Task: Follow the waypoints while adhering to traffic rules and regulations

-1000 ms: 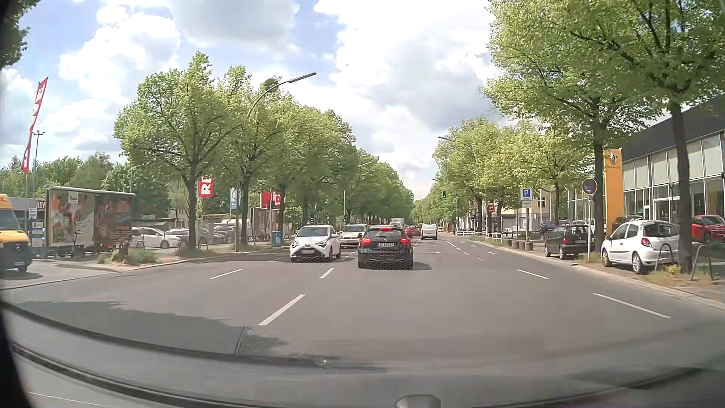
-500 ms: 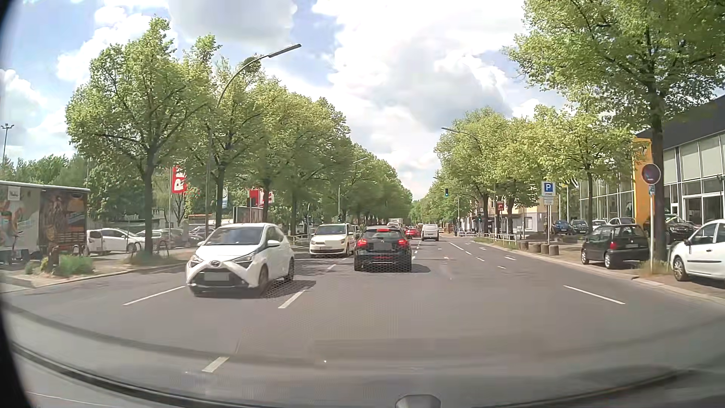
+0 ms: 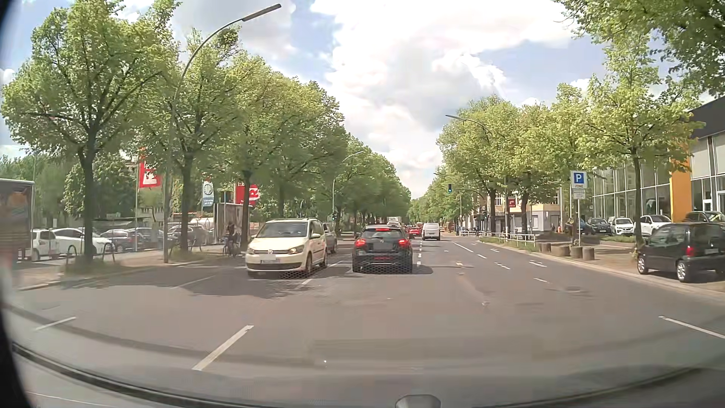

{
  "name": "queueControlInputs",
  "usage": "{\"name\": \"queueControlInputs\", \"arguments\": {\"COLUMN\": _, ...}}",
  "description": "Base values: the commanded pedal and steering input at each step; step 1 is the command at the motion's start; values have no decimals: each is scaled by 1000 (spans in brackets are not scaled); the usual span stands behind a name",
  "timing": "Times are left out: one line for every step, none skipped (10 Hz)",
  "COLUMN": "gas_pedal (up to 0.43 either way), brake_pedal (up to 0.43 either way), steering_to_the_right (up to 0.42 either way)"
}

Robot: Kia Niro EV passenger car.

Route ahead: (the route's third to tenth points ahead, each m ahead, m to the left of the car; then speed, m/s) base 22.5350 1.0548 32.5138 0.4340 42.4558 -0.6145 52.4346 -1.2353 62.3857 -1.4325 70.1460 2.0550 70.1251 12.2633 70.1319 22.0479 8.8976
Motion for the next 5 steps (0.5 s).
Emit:
{"name": "queueControlInputs", "arguments": {"gas_pedal": 87, "brake_pedal": 18, "steering_to_the_right": 2}}
{"name": "queueControlInputs", "arguments": {"gas_pedal": 87, "brake_pedal": 18, "steering_to_the_right": -1}}
{"name": "queueControlInputs", "arguments": {"gas_pedal": 87, "brake_pedal": 24, "steering_to_the_right": -2}}
{"name": "queueControlInputs", "arguments": {"gas_pedal": 87, "brake_pedal": 18, "steering_to_the_right": -2}}
{"name": "queueControlInputs", "arguments": {"gas_pedal": 87, "brake_pedal": 18, "steering_to_the_right": -2}}
